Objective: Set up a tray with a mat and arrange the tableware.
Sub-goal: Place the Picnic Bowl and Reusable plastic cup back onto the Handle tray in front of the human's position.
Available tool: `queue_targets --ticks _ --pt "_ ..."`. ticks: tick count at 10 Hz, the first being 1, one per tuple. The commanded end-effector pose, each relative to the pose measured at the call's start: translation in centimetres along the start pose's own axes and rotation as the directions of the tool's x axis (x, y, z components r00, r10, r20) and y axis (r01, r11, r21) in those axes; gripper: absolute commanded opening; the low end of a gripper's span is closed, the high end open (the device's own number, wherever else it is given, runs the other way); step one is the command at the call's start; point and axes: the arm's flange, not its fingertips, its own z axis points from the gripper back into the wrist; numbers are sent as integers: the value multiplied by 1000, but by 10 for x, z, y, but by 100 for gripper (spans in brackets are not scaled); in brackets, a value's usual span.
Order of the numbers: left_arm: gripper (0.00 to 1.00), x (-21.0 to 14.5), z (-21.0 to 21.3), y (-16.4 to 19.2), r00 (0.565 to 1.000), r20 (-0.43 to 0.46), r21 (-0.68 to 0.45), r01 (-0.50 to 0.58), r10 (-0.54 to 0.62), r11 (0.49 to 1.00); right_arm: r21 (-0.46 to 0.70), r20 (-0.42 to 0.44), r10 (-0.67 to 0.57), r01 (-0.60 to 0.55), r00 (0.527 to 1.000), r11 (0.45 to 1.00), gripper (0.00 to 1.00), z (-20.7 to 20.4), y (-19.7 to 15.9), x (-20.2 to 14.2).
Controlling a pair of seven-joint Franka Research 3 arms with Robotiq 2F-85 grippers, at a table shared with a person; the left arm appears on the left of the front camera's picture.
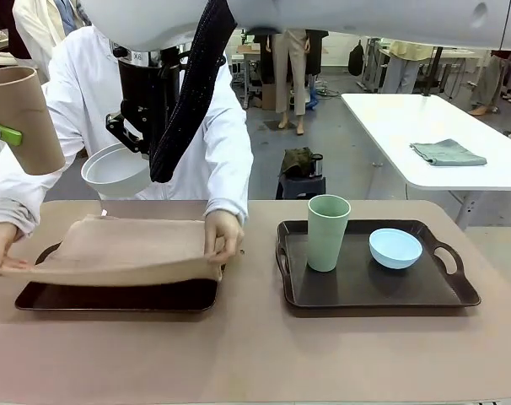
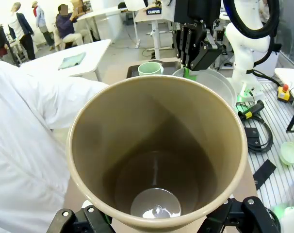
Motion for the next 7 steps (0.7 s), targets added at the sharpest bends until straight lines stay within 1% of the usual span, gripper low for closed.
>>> queue_targets --ticks 1,7 --pt "76 3 0 0 1000 -4 3 6 -6 1000 -8 -3 -1 1 1000 1000 0 1 0 -1" --pt "76 3 0 0 1000 -4 3 6 -6 1000 -8 -3 -1 1 1000 1000 0 1 0 -1"
